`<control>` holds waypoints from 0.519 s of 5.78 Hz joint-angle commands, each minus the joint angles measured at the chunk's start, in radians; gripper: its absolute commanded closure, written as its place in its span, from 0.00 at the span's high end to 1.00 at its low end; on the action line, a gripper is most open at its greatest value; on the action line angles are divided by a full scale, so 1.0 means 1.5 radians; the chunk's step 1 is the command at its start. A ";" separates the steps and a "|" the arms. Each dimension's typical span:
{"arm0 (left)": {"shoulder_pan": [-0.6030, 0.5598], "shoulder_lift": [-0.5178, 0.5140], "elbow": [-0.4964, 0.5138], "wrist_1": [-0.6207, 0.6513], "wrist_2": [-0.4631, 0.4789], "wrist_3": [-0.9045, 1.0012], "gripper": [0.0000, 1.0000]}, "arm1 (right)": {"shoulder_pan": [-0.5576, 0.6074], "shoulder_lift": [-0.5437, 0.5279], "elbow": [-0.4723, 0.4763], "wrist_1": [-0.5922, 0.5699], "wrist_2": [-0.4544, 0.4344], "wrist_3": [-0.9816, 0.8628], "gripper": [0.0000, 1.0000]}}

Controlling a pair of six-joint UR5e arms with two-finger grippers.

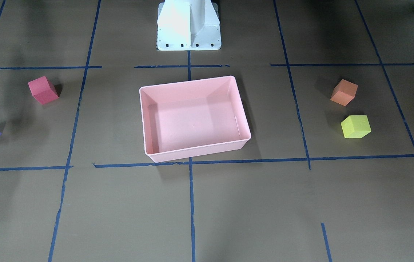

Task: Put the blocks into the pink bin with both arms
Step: 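Lower the right gripper onto the purple cube and close it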

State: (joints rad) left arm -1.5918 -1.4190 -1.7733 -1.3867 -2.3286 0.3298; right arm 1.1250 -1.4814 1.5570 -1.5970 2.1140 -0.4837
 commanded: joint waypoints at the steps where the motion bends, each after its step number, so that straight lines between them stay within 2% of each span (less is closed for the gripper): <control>1: 0.000 0.000 -0.001 0.001 0.000 0.000 1.00 | -0.003 0.004 -0.050 0.086 0.000 0.009 1.00; 3: 0.000 0.000 0.001 0.000 0.000 0.000 1.00 | -0.005 0.010 -0.040 0.080 0.011 0.014 1.00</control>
State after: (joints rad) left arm -1.5922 -1.4189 -1.7731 -1.3857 -2.3286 0.3298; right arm 1.1177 -1.4688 1.4901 -1.4775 2.1235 -0.4655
